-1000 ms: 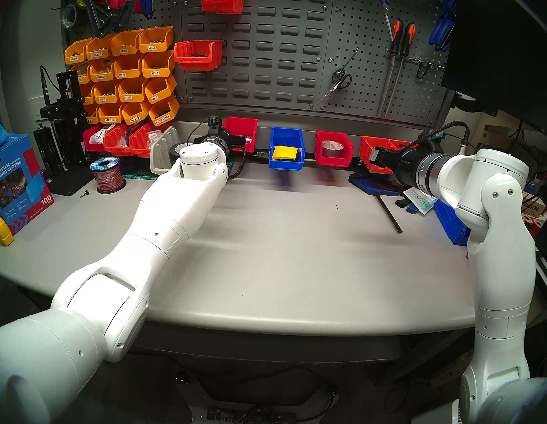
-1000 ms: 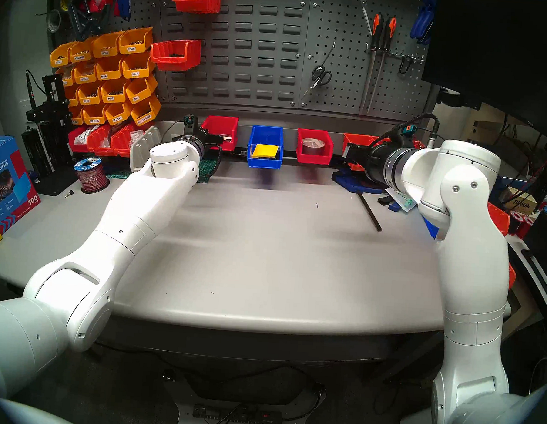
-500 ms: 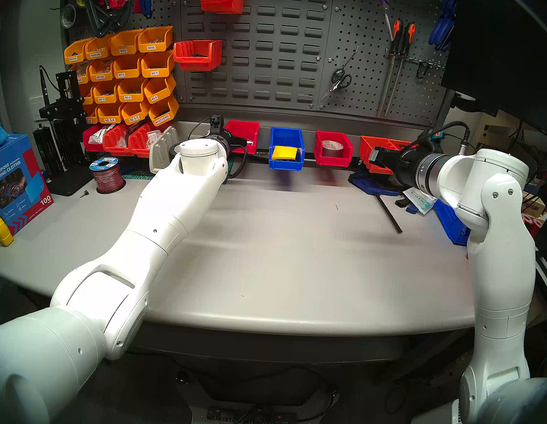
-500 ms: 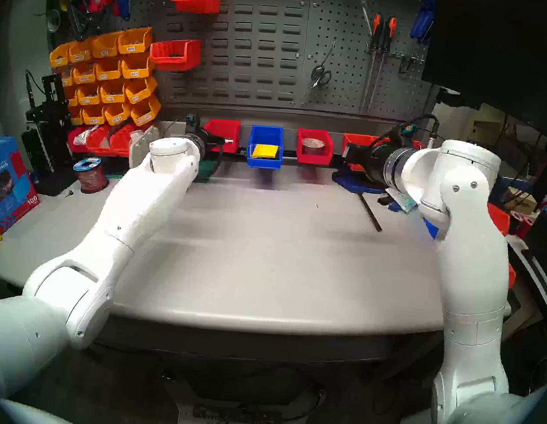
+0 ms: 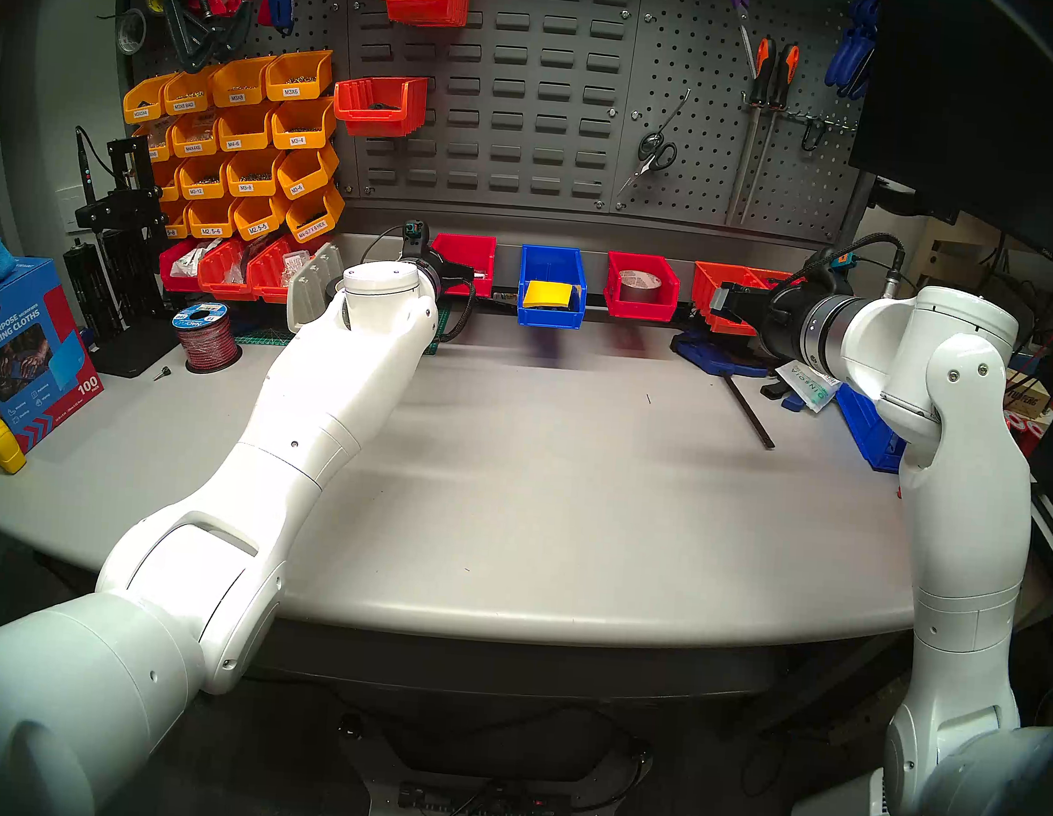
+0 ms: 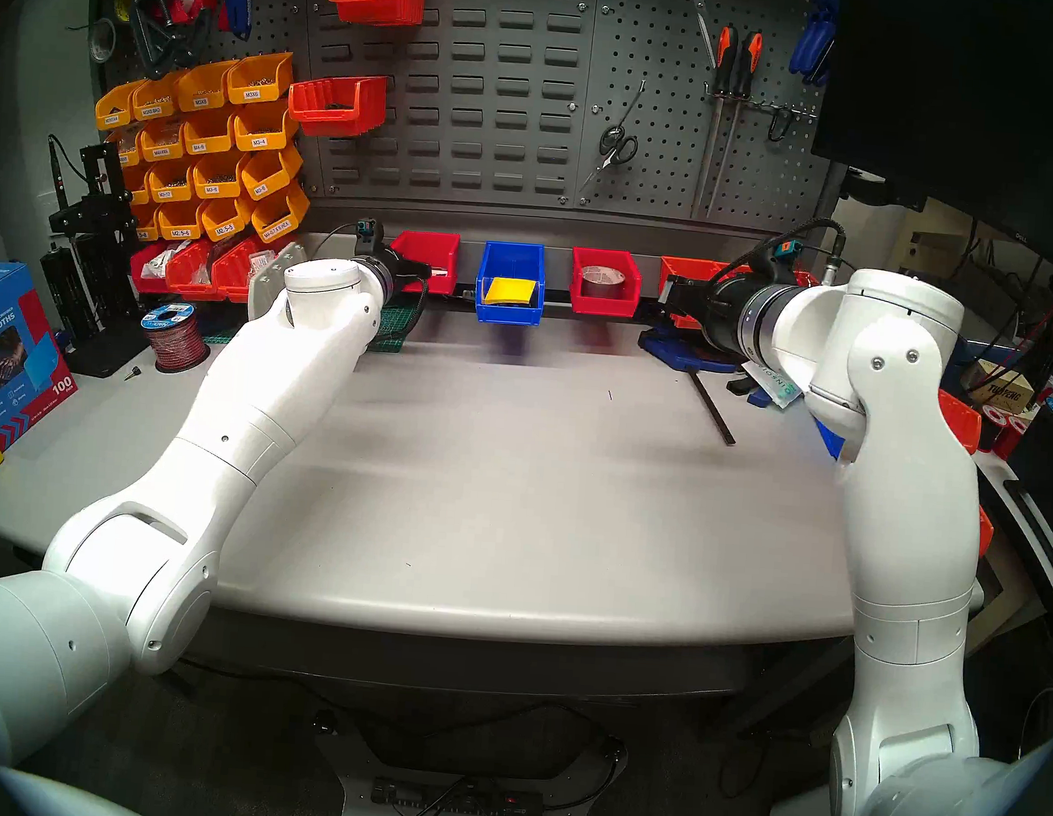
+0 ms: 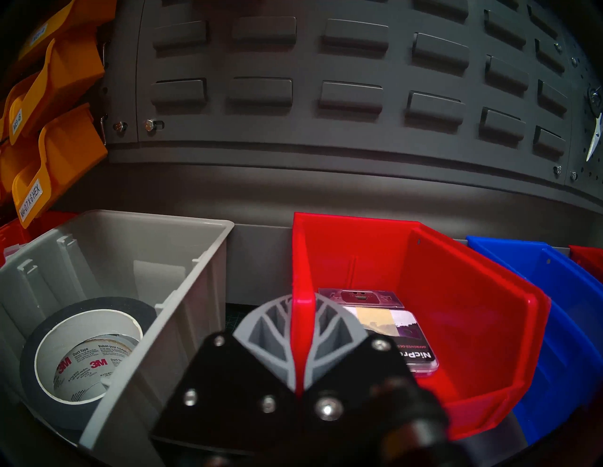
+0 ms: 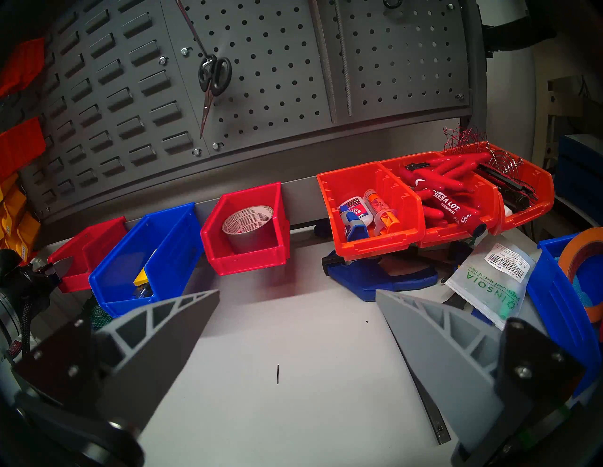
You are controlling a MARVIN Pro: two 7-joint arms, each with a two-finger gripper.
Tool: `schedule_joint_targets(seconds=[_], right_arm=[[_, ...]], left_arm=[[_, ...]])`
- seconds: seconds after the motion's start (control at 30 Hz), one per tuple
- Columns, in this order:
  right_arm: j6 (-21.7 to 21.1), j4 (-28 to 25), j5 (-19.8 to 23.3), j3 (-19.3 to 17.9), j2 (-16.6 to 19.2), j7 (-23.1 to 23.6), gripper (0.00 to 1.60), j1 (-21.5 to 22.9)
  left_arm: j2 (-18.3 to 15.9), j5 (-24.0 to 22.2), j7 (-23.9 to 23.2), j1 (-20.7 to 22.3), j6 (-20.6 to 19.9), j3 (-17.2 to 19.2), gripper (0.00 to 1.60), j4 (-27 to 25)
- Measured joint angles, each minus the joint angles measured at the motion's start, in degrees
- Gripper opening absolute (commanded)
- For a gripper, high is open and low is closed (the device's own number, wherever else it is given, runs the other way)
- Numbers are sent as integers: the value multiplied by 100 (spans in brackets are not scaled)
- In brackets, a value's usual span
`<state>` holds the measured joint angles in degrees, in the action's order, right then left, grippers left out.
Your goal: Hang all the unorganized tool boxes onto the wall
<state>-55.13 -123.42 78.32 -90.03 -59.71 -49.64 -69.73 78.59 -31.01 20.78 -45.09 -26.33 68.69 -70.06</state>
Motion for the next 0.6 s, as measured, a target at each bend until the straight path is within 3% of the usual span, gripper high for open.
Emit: schedule_joint_targets(seconds=[0.6], right_arm=[[0,0,-8,0,-2,0,160,0]], left_arm=[[81,23,1,271,-241,-44,0,355]])
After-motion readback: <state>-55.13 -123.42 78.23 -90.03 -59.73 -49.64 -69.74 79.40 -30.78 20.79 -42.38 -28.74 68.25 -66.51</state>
